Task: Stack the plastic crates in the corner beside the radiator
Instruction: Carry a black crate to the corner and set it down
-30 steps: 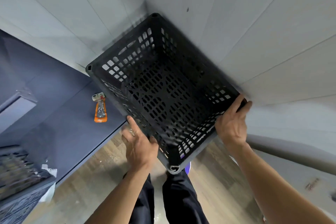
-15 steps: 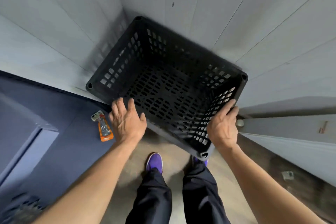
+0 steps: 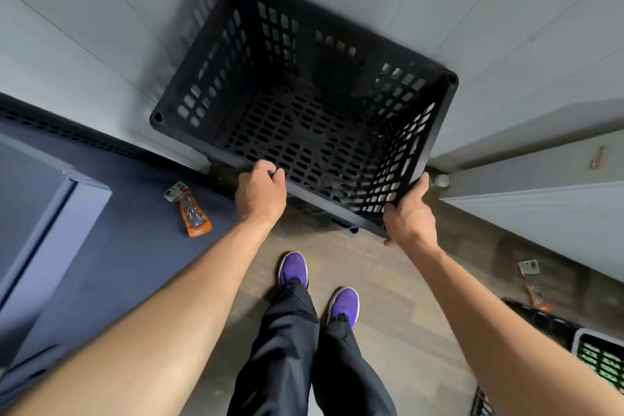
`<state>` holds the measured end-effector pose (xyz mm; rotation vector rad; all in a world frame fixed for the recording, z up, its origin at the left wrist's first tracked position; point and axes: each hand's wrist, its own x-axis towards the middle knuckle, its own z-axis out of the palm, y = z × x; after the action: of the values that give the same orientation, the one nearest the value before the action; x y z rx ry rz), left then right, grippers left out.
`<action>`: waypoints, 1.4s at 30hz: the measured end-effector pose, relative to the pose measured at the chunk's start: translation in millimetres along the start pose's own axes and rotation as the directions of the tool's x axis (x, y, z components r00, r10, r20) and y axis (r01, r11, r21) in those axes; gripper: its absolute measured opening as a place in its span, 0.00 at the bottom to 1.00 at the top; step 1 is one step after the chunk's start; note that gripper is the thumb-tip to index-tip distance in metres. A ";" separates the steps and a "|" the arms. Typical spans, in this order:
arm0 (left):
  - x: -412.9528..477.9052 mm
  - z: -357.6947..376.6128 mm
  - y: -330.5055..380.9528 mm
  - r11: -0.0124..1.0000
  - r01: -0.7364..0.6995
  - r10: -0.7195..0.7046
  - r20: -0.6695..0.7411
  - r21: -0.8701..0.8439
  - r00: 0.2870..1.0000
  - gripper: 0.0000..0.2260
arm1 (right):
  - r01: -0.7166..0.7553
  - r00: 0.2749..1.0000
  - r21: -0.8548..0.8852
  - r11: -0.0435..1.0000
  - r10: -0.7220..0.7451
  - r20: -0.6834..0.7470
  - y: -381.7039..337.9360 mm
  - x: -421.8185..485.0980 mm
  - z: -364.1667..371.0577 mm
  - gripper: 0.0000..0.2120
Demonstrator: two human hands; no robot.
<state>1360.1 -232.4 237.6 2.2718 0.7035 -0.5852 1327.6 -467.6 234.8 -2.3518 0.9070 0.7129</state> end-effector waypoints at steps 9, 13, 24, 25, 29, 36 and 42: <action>-29.7 34.6 13.2 0.996 -0.059 0.058 0.019 0.060 0.998 0.11 | 0.050 0.978 0.188 0.981 -0.086 0.189 5.9 0.3 -23.9 0.16; -36.4 40.6 15.4 0.995 -0.091 0.089 -0.051 -0.034 0.995 0.10 | 0.190 0.976 0.130 0.973 -0.202 0.081 15.2 2.9 -15.8 0.22; -51.4 41.6 0.6 0.986 -0.062 0.063 0.004 -0.152 0.998 0.06 | 0.213 0.972 0.165 0.963 -0.227 0.066 34.8 -5.2 -3.4 0.23; -51.8 42.9 -1.0 0.984 -0.064 0.067 0.007 -0.164 0.998 0.05 | 0.217 0.971 0.161 0.963 -0.230 0.062 35.7 -5.9 -2.7 0.22; -48.8 46.7 -1.7 0.982 -0.054 0.059 0.027 -0.180 0.998 0.06 | 0.223 0.973 0.153 0.963 -0.231 0.032 33.5 -6.2 0.5 0.22; -42.7 50.1 1.9 0.984 -0.069 0.074 0.025 -0.166 0.997 0.09 | 0.261 0.965 0.103 0.960 -0.257 -0.045 29.3 -4.0 -2.2 0.20; -46.4 51.1 14.2 0.991 -0.056 0.057 0.007 -0.125 0.998 0.09 | 0.258 0.966 0.086 0.962 -0.254 -0.053 26.4 -5.8 -6.2 0.19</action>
<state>1323.3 -292.5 236.8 2.1640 0.6496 -0.5122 1306.8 -485.9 235.7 -2.3514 0.6215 0.5080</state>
